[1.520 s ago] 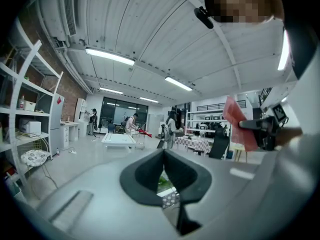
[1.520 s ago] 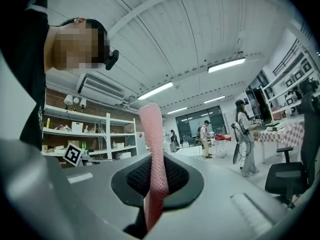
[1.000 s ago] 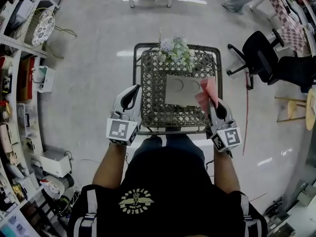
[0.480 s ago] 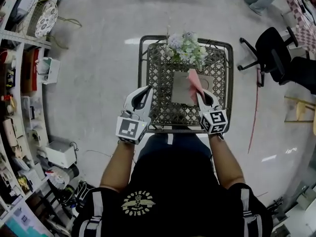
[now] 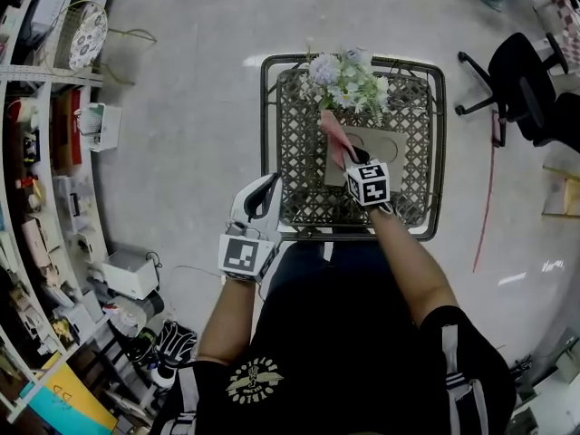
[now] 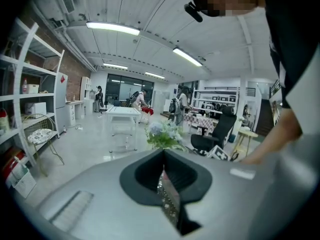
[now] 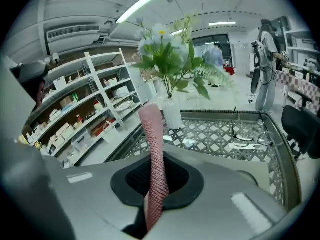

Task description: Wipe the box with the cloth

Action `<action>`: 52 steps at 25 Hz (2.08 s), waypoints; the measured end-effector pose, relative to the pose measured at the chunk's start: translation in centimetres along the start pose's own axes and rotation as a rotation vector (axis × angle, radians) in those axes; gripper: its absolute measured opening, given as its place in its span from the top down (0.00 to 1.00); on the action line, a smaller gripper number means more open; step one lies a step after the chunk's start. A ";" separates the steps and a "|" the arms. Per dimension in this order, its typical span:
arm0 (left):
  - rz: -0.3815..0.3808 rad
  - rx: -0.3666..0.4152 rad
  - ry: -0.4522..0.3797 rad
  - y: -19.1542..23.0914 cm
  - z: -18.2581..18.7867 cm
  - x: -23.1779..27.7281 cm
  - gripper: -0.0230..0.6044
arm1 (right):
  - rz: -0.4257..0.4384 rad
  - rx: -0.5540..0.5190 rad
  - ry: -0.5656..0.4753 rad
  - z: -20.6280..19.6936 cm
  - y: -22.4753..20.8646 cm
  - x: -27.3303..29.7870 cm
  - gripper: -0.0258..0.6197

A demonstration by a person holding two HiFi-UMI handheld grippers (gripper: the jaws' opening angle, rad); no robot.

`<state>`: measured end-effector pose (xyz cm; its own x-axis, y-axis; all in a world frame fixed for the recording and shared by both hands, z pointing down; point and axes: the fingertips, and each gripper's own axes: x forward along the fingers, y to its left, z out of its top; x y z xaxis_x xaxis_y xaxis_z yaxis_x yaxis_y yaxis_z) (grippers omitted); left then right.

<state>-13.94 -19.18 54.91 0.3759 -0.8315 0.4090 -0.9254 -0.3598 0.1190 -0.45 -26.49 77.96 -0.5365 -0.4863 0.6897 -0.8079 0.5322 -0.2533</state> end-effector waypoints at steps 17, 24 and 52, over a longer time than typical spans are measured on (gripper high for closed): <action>0.026 -0.022 0.030 -0.2 -0.4 1.6 0.96 | -0.176 0.001 0.150 -4.0 -6.8 1.0 0.93; -0.021 -0.010 0.009 -1.9 0.3 3.4 0.96 | -0.275 0.038 0.162 -5.4 -12.6 -2.6 0.93; 0.008 0.003 0.004 -0.6 1.7 1.4 0.96 | -0.013 0.061 0.187 -6.8 -1.2 -1.9 0.93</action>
<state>-12.77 -20.83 53.89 0.3687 -0.8327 0.4132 -0.9281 -0.3550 0.1127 3.18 -21.54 81.56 -0.4758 -0.3529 0.8056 -0.8309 0.4808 -0.2801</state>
